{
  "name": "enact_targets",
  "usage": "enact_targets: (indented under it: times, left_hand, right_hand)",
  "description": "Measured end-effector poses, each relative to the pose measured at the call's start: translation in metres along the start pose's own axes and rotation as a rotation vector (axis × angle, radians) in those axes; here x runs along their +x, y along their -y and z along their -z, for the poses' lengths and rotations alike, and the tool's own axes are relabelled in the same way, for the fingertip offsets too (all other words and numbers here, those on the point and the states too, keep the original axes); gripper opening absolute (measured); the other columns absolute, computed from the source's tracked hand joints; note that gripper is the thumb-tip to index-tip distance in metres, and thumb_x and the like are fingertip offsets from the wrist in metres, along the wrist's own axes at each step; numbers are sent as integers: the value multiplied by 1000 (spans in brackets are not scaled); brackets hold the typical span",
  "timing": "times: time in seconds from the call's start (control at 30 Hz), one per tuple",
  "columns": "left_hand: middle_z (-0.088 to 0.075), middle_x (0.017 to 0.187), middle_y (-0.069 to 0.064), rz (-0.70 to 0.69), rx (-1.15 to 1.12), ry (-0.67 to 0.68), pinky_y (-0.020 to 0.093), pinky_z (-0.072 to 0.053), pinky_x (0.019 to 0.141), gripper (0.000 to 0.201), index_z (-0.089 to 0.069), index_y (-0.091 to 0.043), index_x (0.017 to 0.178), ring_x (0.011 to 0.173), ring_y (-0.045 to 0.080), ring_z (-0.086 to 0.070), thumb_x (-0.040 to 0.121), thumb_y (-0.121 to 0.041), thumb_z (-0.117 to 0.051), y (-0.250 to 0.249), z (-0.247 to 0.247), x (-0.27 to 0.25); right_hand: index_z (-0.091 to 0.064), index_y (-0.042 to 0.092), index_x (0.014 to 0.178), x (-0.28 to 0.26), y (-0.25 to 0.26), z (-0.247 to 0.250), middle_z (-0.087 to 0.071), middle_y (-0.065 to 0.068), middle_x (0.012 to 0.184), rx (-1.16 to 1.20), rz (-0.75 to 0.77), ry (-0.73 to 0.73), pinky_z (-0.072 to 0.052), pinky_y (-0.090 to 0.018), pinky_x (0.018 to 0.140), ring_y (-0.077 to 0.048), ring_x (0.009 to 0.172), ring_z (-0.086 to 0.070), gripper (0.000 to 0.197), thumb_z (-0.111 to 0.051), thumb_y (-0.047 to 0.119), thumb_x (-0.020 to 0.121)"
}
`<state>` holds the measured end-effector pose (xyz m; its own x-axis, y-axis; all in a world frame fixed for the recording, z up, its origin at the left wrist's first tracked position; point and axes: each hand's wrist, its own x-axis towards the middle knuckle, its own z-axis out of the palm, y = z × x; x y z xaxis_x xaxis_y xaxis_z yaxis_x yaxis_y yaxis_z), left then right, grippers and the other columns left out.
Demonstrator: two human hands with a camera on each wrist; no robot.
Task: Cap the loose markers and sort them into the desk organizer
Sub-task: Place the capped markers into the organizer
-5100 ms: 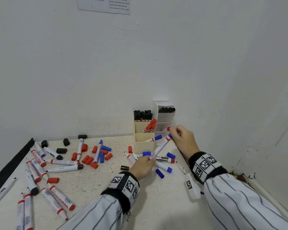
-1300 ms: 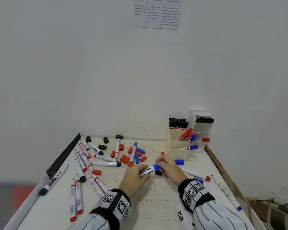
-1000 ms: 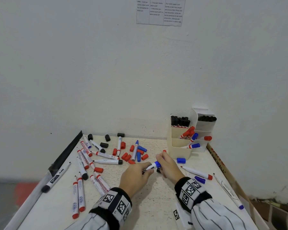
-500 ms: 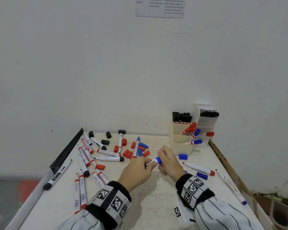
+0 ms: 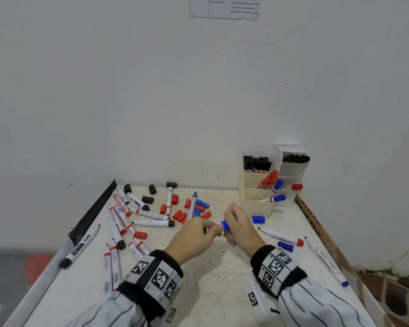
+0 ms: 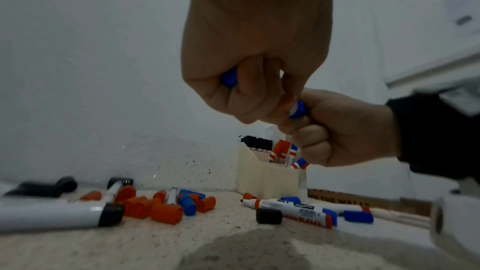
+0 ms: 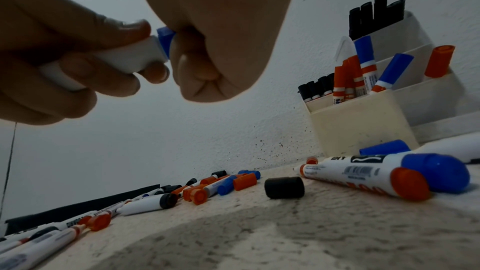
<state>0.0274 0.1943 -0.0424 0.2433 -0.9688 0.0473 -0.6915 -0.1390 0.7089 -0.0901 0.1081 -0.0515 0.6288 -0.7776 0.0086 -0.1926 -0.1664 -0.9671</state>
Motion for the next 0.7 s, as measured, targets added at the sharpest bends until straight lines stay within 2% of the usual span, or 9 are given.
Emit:
enact_targets:
  times: [0.07, 0.13, 0.23, 0.33, 0.43, 0.5, 0.63, 0.7]
  left_hand:
    - [-49, 59, -6, -21, 100, -28, 29, -42, 61, 33, -64, -22, 79, 57, 10, -44, 94, -44, -45, 0, -1, -1]
    - [-48, 60, -7, -63, 296, -94, 27, -41, 59, 31, -56, -26, 77, 59, 10, -45, 95, -46, -41, -2, -3, -4]
    - [-51, 66, -7, -108, 459, -161, 25, -42, 59, 31, -57, -26, 86, 64, 11, -49, 96, -47, -36, -4, -5, -7]
    - [-50, 63, -7, -79, 347, -116, 27, -43, 59, 30, -55, -25, 80, 62, 12, -49, 95, -47, -40, -3, -4, -5]
    - [-54, 66, -2, -29, 144, -29, 30, -45, 63, 35, -67, -21, 87, 61, 11, -47, 94, -45, -44, -3, -1, -2]
    - [-53, 64, -4, -24, 68, 2, 28, -41, 63, 34, -69, -21, 88, 59, 10, -45, 94, -43, -45, -3, 0, -2]
    - [-48, 55, -9, -3, -83, 24, 25, -39, 63, 29, -67, -24, 80, 55, 7, -42, 95, -39, -47, -5, 0, -3]
    - [-48, 54, -12, 1, -101, 11, 22, -38, 61, 30, -70, -21, 84, 54, 6, -43, 95, -38, -47, -7, 0, -4]
  right_hand:
    - [-34, 15, 80, 0, -1, 0, -32, -2, 63, 43, -31, 2, -21, -23, 41, -6, 43, -27, 19, -34, 16, 99]
    - [-32, 16, 78, 0, 1, -1, -29, 0, 57, 115, -83, 21, -17, -21, 41, -9, 42, -22, 22, -31, 19, 100]
    - [-31, 16, 78, -1, 2, -1, -28, 0, 54, 136, -114, 39, -15, -21, 41, -10, 42, -19, 23, -29, 22, 100]
    - [-32, 15, 80, -3, 2, 1, -28, -1, 56, 111, -75, 35, -16, -24, 43, -10, 43, -20, 21, -29, 21, 100]
    - [-33, 15, 79, -4, -1, 2, -30, -1, 59, 49, -13, 28, -18, -25, 43, -8, 42, -24, 21, -31, 16, 100]
    - [-34, 16, 79, -4, -2, 2, -32, -1, 61, 4, 7, 26, -21, -25, 42, -6, 43, -27, 21, -32, 15, 99]
    - [-34, 16, 78, -5, -1, 2, -32, -1, 62, 25, 42, 29, -24, -21, 41, -4, 42, -28, 22, -31, 16, 100]
    - [-33, 15, 78, -6, 0, 2, -31, -1, 61, 50, 42, 34, -24, -20, 40, -4, 42, -27, 22, -31, 16, 100]
